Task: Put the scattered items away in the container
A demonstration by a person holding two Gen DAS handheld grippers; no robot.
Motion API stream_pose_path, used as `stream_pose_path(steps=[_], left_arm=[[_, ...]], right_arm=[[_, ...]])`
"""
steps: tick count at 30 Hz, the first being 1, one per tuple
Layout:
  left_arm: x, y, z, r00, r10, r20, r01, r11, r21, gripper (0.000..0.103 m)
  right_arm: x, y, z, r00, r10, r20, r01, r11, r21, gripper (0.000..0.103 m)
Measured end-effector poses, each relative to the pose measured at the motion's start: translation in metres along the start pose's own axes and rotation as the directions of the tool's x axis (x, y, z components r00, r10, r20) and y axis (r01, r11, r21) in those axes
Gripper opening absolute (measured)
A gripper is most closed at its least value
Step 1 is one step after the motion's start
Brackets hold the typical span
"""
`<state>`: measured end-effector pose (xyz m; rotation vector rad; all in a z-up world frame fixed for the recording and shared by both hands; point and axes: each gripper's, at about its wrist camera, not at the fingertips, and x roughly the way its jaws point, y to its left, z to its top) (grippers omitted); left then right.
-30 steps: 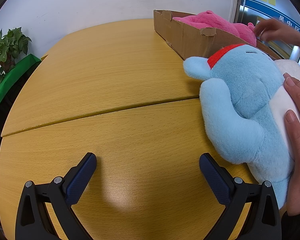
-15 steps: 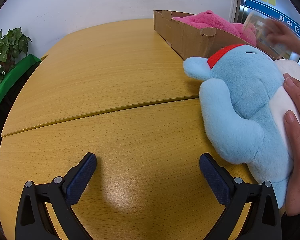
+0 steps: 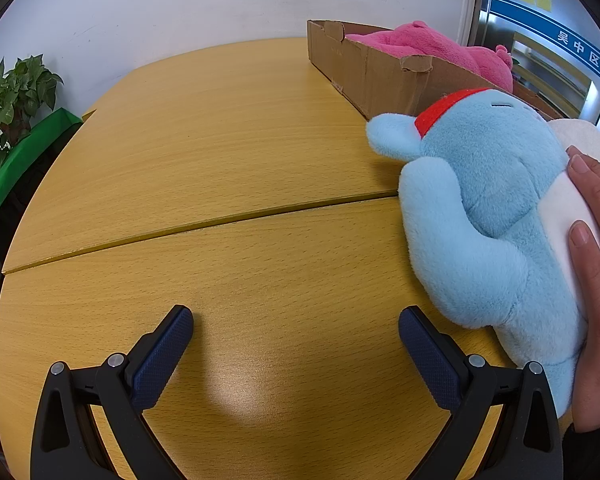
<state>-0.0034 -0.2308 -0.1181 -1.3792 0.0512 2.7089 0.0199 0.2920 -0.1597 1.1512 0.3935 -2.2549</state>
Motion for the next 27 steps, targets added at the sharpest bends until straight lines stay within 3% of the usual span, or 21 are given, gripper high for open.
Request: stream_pose_path(steps=[27], left_arm=[[0.0004,0.0003,-0.0001,1.000,0.000,0.000,0.000,1.000,0.000,0.103]], right_arm=[[0.0013,-0.0021,0.0020,1.000,0.000,0.000,0.000,1.000,0.000,0.103]])
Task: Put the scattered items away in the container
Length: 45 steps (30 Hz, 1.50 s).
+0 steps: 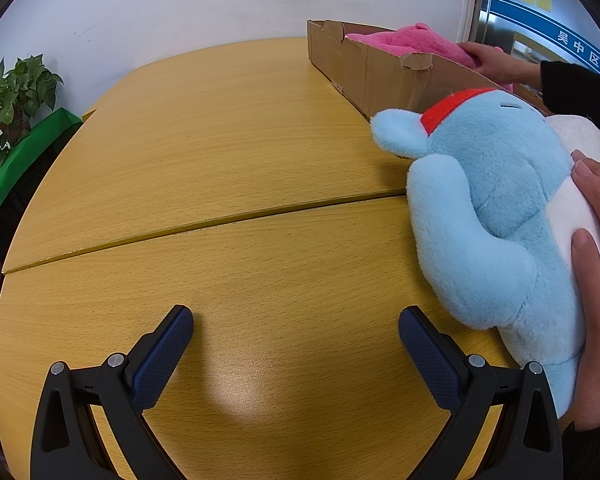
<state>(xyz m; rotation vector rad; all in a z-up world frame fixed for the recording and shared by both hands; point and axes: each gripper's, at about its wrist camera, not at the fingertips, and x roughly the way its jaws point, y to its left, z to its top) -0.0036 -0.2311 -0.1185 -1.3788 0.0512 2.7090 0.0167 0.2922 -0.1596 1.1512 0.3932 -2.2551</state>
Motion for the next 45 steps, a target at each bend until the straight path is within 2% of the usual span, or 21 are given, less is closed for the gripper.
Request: stream_pose_path(steps=[45], left_arm=[[0.002,0.002,0.002,1.000,0.000,0.000,0.000,1.000,0.000,0.103]], right_arm=[[-0.010,-0.005,0.003,1.000,0.000,-0.003,0.000,1.000,0.002,0.103]])
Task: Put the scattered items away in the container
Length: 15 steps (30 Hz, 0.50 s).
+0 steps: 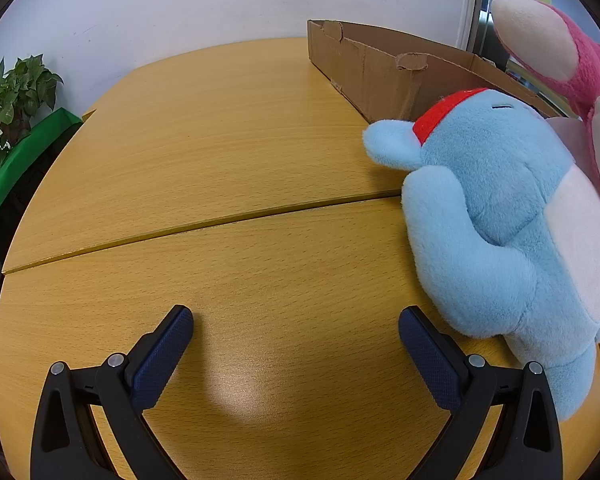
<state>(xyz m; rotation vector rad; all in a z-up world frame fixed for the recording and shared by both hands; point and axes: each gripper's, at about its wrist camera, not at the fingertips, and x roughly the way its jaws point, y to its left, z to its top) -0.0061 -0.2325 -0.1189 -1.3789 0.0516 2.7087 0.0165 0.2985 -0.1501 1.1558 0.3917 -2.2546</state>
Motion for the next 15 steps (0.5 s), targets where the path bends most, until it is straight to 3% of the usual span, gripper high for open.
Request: stream_pose_path(steps=[15], left_arm=[[-0.0003,-0.0003,-0.0001,1.000,0.000,0.000,0.000,1.000,0.000,0.103]], right_arm=[[-0.0039,-0.0010,0.0038,1.000,-0.014,0.000,0.014,1.000,0.017,0.103]])
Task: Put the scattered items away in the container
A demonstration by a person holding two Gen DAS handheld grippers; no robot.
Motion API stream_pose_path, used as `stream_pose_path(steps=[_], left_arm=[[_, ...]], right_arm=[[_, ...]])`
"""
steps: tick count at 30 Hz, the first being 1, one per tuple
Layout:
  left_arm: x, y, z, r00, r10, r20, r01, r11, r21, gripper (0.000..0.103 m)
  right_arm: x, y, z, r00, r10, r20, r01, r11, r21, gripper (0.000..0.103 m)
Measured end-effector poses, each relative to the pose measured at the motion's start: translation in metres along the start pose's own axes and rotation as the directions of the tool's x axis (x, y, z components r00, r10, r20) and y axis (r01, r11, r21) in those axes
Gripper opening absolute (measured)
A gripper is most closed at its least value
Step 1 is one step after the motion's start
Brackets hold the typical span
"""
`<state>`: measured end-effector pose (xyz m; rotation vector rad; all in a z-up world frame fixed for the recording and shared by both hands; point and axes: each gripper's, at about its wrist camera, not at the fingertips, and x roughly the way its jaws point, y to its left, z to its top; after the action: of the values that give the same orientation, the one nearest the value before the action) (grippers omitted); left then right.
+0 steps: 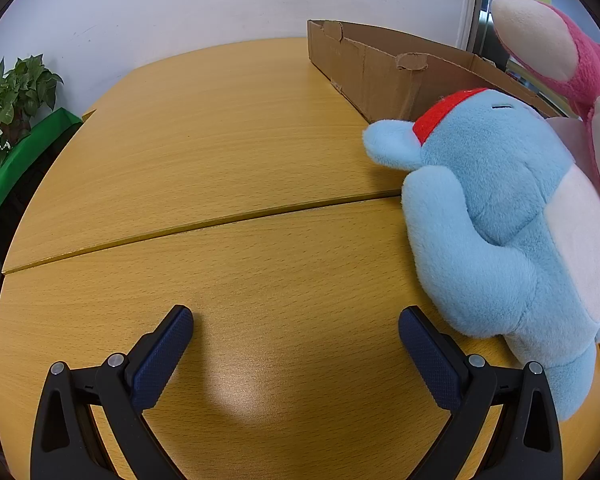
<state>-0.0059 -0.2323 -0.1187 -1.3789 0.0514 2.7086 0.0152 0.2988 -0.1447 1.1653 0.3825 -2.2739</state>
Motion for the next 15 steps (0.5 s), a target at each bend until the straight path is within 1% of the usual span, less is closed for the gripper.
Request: stream_pose_path(steps=[2,9,15], left_arm=[[0.000,0.000,0.000,1.000,0.000,0.000,0.000,1.000,0.000,0.103],[0.001,0.000,0.001,1.000,0.008,0.000,-0.008,1.000,-0.010,0.103],[-0.003,-0.009,0.000,0.999,0.043,-0.008,-0.043,0.998,-0.051,0.103]], right_arm=[[-0.002,0.001,0.000,1.000,-0.011,0.000,0.011,1.000,0.013,0.103],[-0.009,0.014,-0.001,0.993,-0.119,-0.011,0.119,0.979,0.163,0.103],[-0.014,0.019,0.003,0.988,-0.155,-0.018,0.156,0.965,0.212,0.103]])
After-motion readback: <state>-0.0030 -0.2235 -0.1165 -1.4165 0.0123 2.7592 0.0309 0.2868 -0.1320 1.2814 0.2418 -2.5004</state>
